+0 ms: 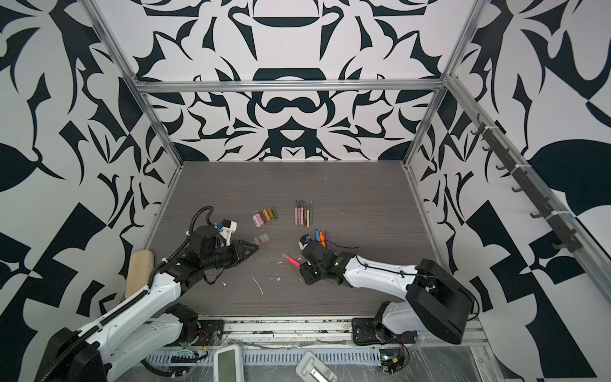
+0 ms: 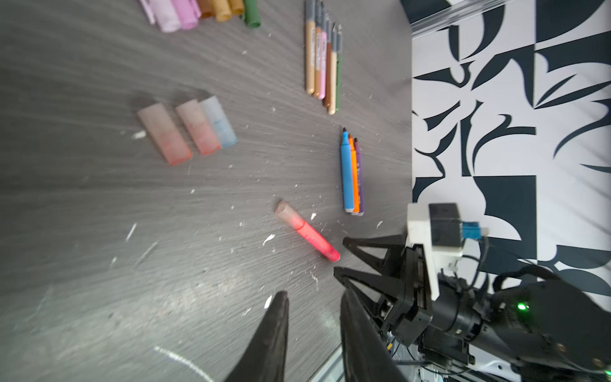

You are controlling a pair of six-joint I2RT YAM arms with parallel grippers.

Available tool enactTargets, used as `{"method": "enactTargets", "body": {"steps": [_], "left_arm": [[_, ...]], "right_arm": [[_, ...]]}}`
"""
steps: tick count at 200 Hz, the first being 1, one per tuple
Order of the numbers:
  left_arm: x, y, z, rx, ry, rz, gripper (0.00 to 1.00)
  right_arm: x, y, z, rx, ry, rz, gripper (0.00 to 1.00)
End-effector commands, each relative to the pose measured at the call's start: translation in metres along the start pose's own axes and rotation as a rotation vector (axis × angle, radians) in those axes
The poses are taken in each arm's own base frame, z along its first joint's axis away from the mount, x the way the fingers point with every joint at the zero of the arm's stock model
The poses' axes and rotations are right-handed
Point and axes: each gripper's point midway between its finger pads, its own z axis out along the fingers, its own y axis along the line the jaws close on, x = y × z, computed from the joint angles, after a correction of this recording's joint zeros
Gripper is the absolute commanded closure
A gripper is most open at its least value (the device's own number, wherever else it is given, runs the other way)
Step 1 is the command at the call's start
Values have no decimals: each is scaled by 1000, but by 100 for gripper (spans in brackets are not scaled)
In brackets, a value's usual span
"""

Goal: Open the pen caps
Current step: 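Move the right gripper over the pink marker lying on the table, then lower the right gripper around the pink marker body and close it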

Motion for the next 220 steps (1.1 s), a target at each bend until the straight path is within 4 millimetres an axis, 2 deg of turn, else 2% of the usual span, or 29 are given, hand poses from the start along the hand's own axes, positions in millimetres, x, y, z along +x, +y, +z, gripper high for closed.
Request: {"method": "enactTargets", "body": {"steps": [1, 36, 87, 148, 173, 220], "left_arm": [[12, 12, -3, -33, 23, -29, 69], [20, 19, -5, -53, 50, -34, 69], [24, 20, -5, -57, 69, -22, 67], [31, 25, 1, -67, 117, -50, 67], [26, 23, 7, -69, 127, -49, 66], [2, 7, 27, -65, 138, -27, 65]], "right_arm": [[-20, 8, 4, 34, -24, -50, 49], [-23, 10, 18, 76, 11, -78, 49], [-26, 4, 17, 126, 30, -92, 48], [-4, 0, 9, 188, 46, -116, 49], [4, -4, 7, 214, 44, -109, 50], [9, 1, 3, 215, 50, -131, 56]]}}
